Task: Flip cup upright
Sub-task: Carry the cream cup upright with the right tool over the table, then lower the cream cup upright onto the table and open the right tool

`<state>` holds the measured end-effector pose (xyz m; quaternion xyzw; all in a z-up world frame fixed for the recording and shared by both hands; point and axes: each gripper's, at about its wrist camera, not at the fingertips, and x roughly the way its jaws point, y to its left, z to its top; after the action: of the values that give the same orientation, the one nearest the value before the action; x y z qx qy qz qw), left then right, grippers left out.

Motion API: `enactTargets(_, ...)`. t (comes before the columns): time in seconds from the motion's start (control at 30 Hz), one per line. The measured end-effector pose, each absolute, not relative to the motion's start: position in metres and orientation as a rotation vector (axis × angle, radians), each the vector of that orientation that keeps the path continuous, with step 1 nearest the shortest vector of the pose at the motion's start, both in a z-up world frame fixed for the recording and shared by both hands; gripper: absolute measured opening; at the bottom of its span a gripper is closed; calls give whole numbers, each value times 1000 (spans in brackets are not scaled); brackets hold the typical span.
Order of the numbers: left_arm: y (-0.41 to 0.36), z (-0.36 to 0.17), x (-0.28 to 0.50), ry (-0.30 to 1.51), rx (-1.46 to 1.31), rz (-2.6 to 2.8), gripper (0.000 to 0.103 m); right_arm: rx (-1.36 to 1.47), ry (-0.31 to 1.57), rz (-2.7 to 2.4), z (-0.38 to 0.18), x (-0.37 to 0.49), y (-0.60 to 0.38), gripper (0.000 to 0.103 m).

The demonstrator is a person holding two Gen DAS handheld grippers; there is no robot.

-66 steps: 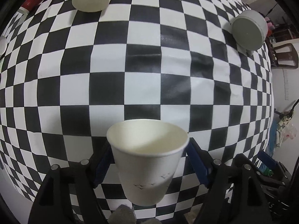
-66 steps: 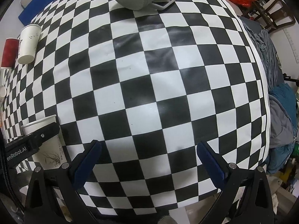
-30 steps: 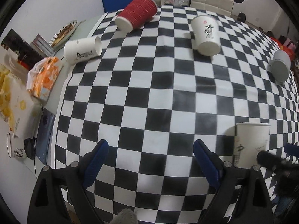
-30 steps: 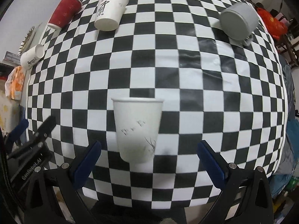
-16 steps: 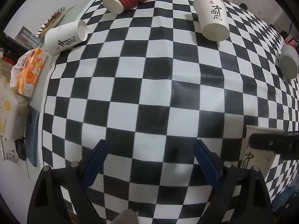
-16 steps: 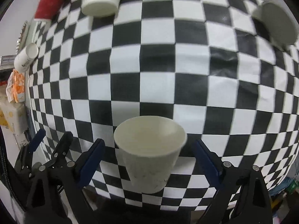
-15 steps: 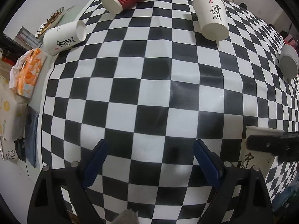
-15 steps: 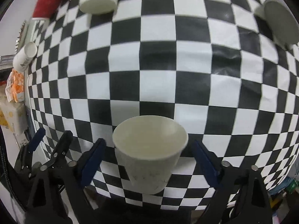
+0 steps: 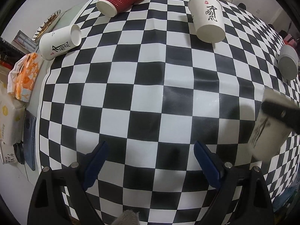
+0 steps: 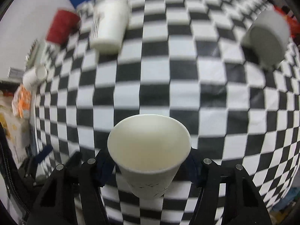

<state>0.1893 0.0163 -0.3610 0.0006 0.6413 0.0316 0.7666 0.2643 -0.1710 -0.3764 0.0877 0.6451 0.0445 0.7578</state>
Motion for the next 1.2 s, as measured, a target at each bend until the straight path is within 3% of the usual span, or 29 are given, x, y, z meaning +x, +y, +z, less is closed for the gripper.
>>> enactTargets(0.3, 11, -369, 198, 1401, -14, 54, 93, 92, 985, -39, -355, 250, -176, 65)
enactTargets(0.5, 4, -375, 190, 1402, 12, 34, 93, 35, 877, -77, -364, 226, -166, 65)
enactTargets(0.87, -4, -380, 172, 1399, 46, 1, 93, 29, 901, -70, -371, 194, -164, 69)
enactTargets(1.0, -5, -375, 166, 1380, 54, -7, 93, 53, 956, -76, -378, 191, -166, 85)
enactTargets(1.2, -2, -368, 158, 1366, 50, -25, 93, 39, 970, -88, -374, 182, -162, 85)
